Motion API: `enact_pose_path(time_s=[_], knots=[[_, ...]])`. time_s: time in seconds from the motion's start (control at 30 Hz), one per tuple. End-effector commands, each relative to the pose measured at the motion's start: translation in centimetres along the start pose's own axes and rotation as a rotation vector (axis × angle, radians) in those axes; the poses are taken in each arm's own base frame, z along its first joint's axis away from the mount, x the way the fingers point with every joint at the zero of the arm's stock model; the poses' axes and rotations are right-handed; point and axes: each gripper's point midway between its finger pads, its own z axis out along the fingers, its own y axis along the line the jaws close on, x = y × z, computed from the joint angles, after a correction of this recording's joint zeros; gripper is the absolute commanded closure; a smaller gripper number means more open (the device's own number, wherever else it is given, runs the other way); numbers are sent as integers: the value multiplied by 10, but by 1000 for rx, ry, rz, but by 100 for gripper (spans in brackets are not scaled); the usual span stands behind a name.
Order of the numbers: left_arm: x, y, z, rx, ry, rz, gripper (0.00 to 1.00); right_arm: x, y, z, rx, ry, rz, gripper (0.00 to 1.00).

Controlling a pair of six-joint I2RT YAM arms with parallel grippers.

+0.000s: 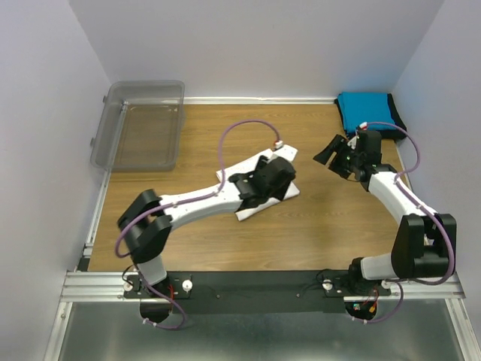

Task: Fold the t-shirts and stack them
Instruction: Neatly place the folded tshirt to the corner

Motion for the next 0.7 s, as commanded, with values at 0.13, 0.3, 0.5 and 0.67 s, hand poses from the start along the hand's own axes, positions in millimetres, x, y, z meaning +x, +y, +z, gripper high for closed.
enact_pose_path(time_s=[0.13, 0.3, 0.5, 0.67], knots=[[3, -79, 49, 45, 44, 197, 28, 40, -91, -46, 357, 43, 99, 11], [17, -92, 77, 35, 71, 258, 30, 49, -101, -61, 389, 40, 119, 11], [38, -86, 103, -16, 106, 294, 31, 72, -110, -65, 400, 77, 144, 11], [47, -76, 113, -43, 126, 299, 31, 79, -109, -68, 388, 80, 151, 12]])
